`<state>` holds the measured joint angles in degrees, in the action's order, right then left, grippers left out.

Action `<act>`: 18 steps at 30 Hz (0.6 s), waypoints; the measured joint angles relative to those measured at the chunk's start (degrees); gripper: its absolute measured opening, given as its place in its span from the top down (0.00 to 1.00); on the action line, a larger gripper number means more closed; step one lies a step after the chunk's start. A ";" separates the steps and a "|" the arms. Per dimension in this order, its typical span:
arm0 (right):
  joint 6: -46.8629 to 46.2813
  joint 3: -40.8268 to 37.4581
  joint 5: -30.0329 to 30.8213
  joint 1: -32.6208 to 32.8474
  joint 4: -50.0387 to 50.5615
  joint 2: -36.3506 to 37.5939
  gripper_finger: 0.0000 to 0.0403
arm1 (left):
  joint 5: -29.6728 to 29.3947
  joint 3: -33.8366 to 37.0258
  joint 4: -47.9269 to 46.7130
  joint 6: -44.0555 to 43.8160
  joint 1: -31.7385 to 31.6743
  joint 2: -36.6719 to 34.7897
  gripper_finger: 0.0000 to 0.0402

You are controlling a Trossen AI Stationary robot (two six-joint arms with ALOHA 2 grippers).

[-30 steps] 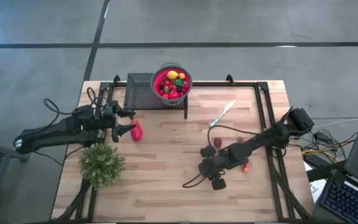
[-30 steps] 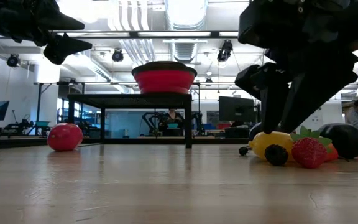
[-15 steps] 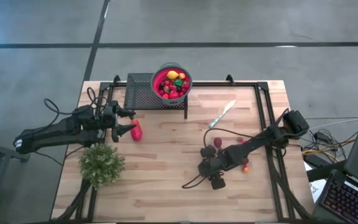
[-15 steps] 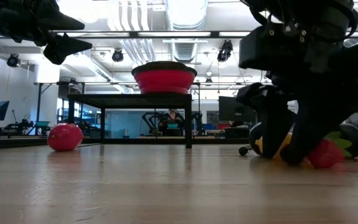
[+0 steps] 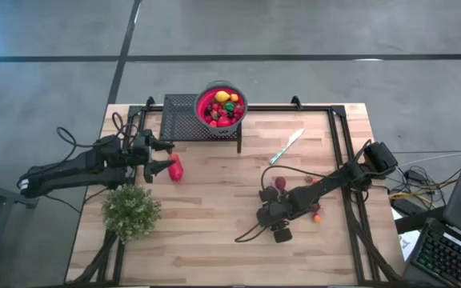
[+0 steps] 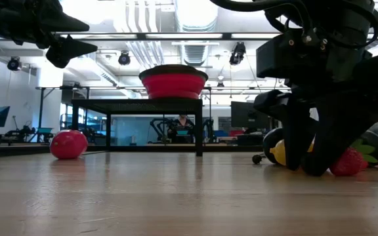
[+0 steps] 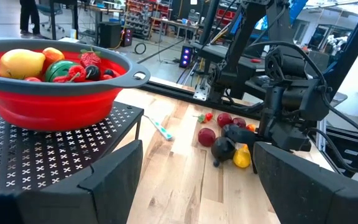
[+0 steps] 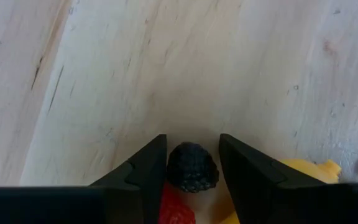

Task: Pick & Place Fruit
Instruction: Put the red raspberry into the red gray strainer bowl on the shelf

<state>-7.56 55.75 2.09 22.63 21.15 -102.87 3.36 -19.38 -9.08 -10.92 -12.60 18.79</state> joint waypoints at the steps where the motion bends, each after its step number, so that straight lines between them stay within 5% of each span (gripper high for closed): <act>1: -0.19 0.00 -0.04 0.00 0.16 0.00 0.65 | 0.00 0.00 0.00 -0.02 0.00 0.02 0.22; 18: -1.48 0.09 -0.37 -0.04 2.47 0.14 0.64 | -0.02 0.00 0.00 -0.02 0.00 0.00 0.22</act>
<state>-9.04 55.83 1.72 22.59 23.62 -102.73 3.34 -19.38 -9.08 -10.94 -12.60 18.79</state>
